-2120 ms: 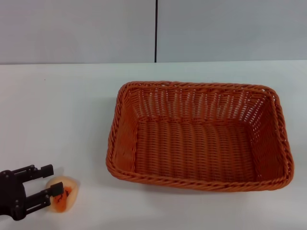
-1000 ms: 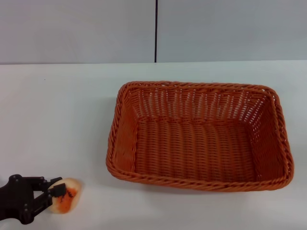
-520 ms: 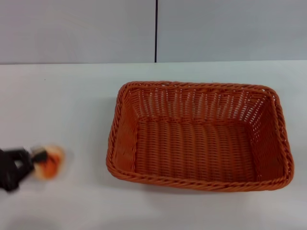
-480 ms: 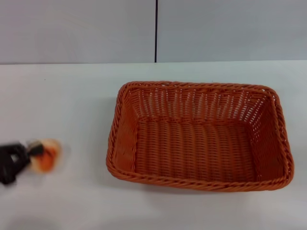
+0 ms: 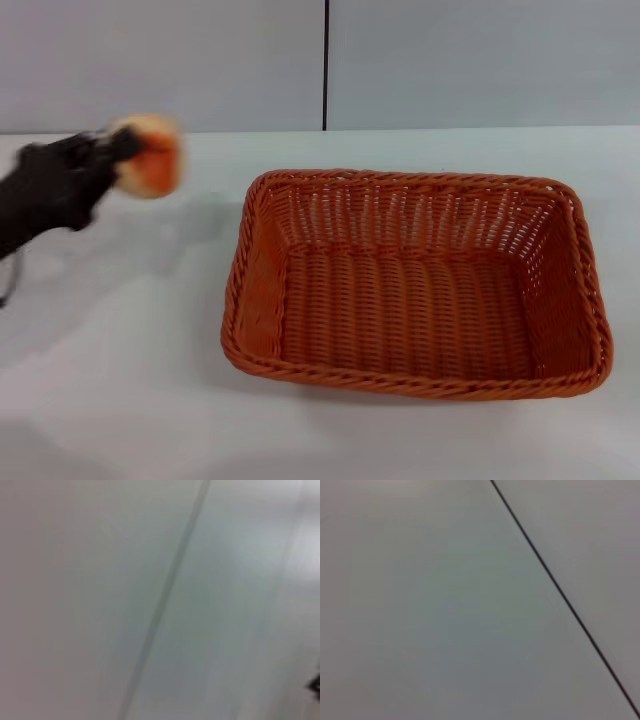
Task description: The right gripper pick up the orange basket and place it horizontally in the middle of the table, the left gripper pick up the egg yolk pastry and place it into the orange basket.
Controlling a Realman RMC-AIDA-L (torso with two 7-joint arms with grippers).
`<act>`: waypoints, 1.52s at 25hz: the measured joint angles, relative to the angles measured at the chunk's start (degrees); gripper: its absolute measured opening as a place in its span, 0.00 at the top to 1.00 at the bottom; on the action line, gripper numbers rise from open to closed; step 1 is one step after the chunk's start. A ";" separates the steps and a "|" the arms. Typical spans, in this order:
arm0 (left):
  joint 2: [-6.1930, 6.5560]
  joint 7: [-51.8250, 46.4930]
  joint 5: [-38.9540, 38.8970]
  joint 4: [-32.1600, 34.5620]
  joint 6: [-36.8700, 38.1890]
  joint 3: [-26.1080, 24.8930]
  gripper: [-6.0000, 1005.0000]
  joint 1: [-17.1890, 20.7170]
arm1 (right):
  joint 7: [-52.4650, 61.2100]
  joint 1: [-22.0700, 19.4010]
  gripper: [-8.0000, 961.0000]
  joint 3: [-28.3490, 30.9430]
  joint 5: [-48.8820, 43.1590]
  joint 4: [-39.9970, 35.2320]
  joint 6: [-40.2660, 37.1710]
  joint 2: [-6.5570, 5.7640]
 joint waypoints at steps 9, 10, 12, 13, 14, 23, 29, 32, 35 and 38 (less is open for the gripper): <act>-0.96 -0.02 -0.10 3.80 -0.03 11.40 0.94 -8.27 | -0.02 -1.11 0.50 1.31 0.05 1.07 -0.19 0.11; -1.05 0.08 -0.12 4.00 0.25 11.75 0.94 -8.58 | -0.02 -1.11 0.50 1.42 0.05 1.15 -0.11 0.11; -1.08 0.18 -0.19 4.31 0.39 11.92 0.94 -8.80 | -0.01 -1.11 0.50 1.74 0.05 1.32 0.01 0.11; -1.13 0.34 -0.35 4.73 0.53 12.13 0.94 -9.01 | -0.02 -1.11 0.50 1.85 0.05 1.41 0.03 0.11; -1.13 0.45 -0.59 5.33 0.72 12.29 0.93 -9.21 | -0.02 -1.09 0.50 1.87 0.05 1.43 0.06 0.11; -0.95 0.58 -5.26 5.61 0.49 11.97 0.76 -7.91 | -0.02 -0.45 0.50 1.84 0.05 1.45 0.22 0.01; -0.90 2.68 -15.40 5.81 0.46 11.70 0.52 -4.05 | -0.01 -0.38 0.50 1.86 0.05 1.44 0.22 0.00; -1.06 8.17 -25.83 8.46 0.13 11.67 0.40 -0.82 | -0.01 -0.44 0.50 1.91 0.05 1.45 0.22 0.00; -1.04 13.18 -34.96 12.30 -0.70 11.67 0.29 1.52 | -0.01 -0.61 0.50 2.51 0.06 1.47 0.04 0.05; -1.14 17.64 -45.17 16.04 -1.61 11.67 0.22 3.72 | -0.01 -0.75 0.50 3.09 0.07 1.53 -0.27 0.13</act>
